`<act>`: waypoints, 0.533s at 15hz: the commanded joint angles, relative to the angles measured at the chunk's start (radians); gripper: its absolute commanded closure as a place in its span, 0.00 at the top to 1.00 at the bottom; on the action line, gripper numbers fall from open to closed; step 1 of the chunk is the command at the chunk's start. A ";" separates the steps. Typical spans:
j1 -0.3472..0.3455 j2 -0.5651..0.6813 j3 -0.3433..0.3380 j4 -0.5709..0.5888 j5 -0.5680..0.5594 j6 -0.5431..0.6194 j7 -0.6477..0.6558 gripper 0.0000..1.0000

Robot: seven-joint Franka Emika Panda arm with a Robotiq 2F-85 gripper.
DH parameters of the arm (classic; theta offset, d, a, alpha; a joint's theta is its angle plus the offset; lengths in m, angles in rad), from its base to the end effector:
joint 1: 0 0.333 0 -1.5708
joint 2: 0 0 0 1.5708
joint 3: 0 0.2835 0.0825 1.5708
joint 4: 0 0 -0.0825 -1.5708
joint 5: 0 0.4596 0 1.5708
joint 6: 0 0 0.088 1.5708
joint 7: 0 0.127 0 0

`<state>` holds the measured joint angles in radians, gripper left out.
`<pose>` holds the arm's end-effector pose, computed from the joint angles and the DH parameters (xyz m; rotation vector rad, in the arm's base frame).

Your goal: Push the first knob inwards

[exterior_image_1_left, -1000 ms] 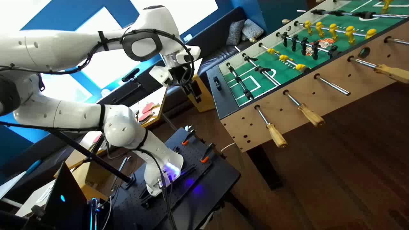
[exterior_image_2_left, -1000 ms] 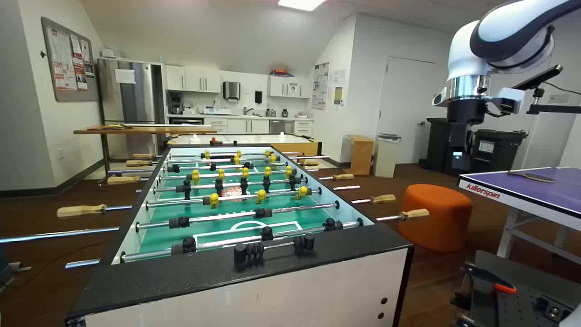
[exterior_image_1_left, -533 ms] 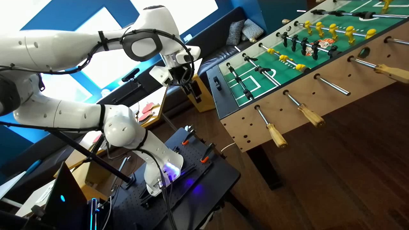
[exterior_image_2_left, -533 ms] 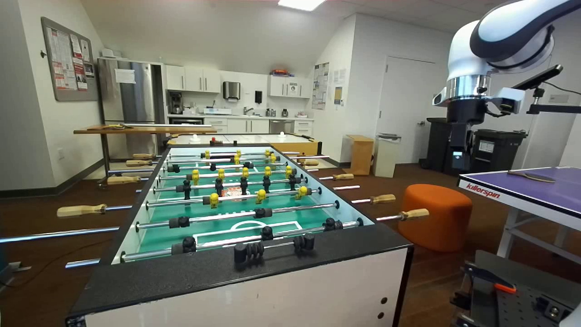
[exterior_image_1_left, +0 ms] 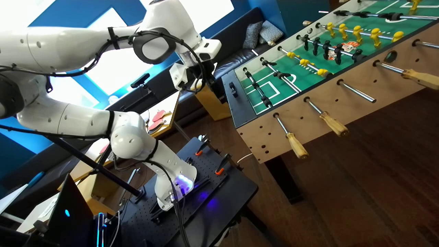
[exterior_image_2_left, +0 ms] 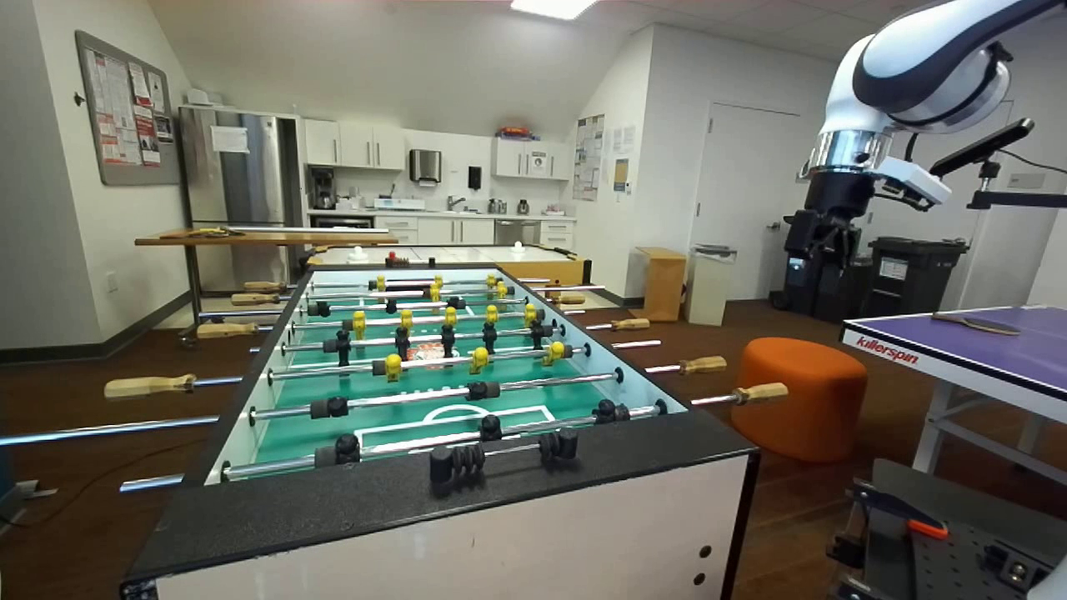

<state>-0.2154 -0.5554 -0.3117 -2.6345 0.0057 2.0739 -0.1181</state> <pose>0.3988 -0.2077 0.3286 -2.9240 0.5398 -0.0350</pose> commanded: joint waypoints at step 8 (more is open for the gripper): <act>-0.121 0.288 0.007 0.065 0.008 0.323 0.257 1.00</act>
<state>-0.3279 -0.2640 -0.3143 -2.5712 0.0108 2.4024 0.1452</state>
